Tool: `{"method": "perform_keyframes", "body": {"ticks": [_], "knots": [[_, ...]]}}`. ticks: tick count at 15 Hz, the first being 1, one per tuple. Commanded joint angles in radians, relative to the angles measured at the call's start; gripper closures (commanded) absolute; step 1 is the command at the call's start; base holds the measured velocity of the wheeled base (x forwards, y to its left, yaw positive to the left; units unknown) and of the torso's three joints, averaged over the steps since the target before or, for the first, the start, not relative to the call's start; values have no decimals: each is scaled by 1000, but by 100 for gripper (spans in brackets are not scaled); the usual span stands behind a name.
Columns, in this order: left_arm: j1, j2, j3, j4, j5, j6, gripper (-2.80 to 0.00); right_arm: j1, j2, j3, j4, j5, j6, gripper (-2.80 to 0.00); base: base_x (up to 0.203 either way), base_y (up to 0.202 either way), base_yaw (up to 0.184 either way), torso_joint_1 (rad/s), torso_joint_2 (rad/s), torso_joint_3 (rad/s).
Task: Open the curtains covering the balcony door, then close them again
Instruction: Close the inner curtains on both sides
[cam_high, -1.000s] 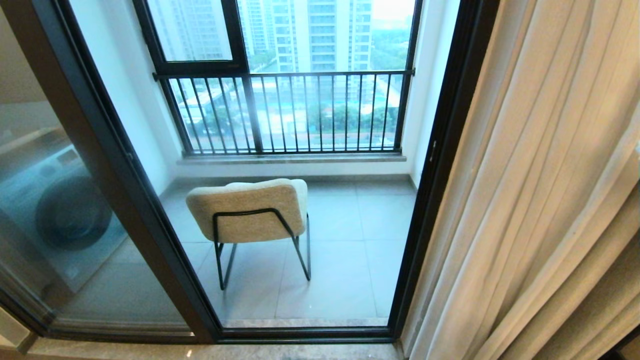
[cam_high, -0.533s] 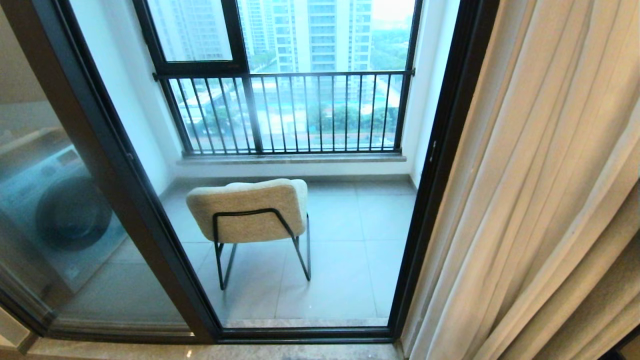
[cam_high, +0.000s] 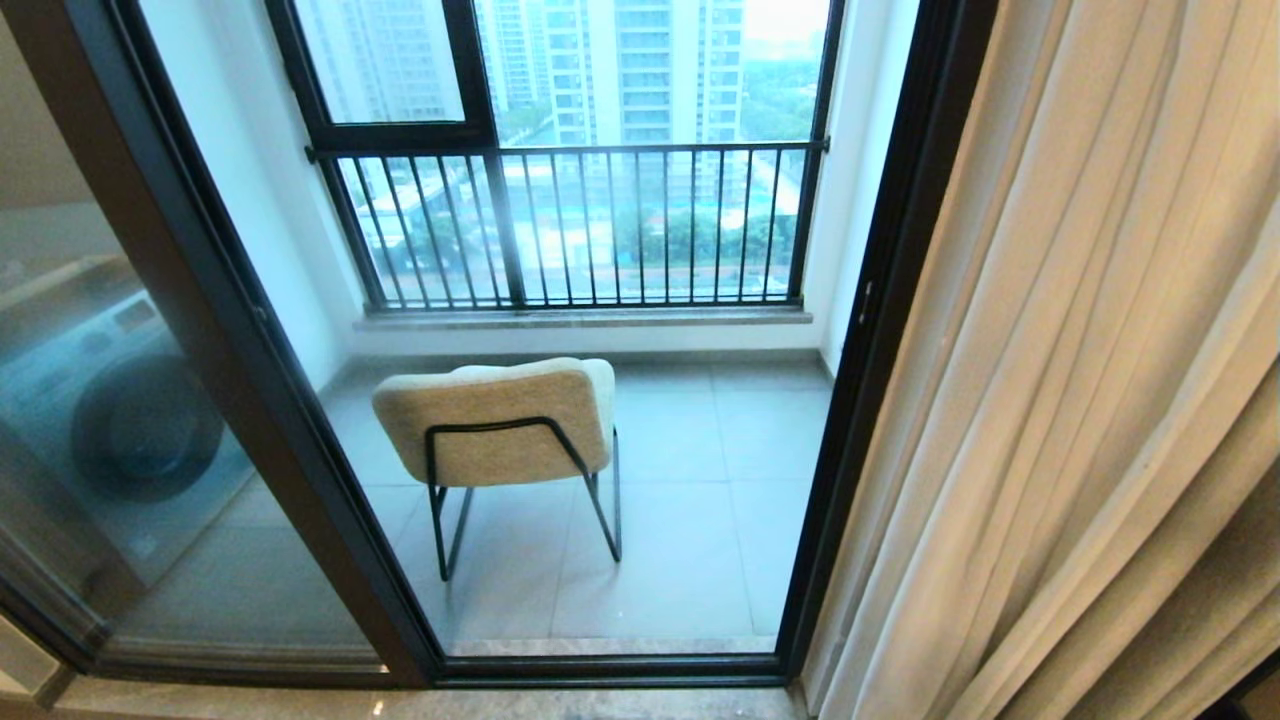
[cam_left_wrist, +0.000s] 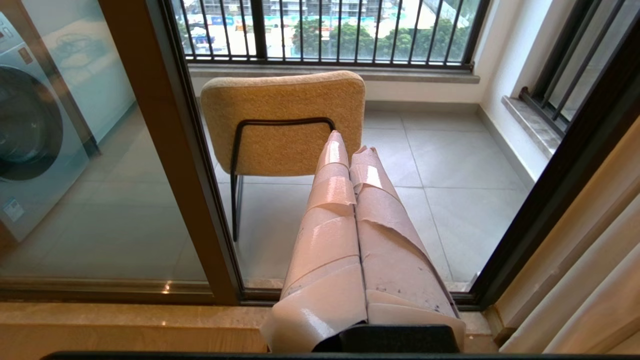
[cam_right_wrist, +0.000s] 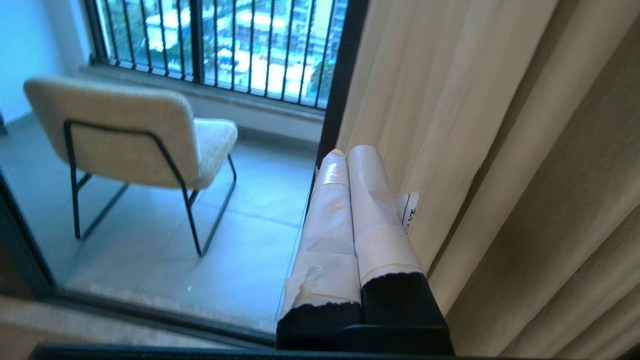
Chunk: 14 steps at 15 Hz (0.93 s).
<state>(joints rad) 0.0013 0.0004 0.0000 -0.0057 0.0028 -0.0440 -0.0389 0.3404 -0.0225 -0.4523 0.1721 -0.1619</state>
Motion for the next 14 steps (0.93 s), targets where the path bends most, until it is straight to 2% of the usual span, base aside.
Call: {"method": "perform_keyframes", "body": {"ticks": [1, 6, 9, 14], "knots": [[0, 0, 0, 0, 0, 0, 0, 16, -125, 22, 70, 2, -6, 0, 0, 0, 0, 0, 0, 0], [0, 0, 0, 0, 2, 0, 0, 32, -336, 11, 390, -43, -4, 0, 0, 0, 0, 0, 0, 0], [0, 0, 0, 0, 2, 0, 0, 33, -340, 22, 457, -130, 11, 0, 0, 0, 0, 0, 0, 0], [0, 0, 0, 0, 2, 0, 0, 33, -340, 23, 457, -128, 33, 0, 0, 0, 0, 0, 0, 0]]}}
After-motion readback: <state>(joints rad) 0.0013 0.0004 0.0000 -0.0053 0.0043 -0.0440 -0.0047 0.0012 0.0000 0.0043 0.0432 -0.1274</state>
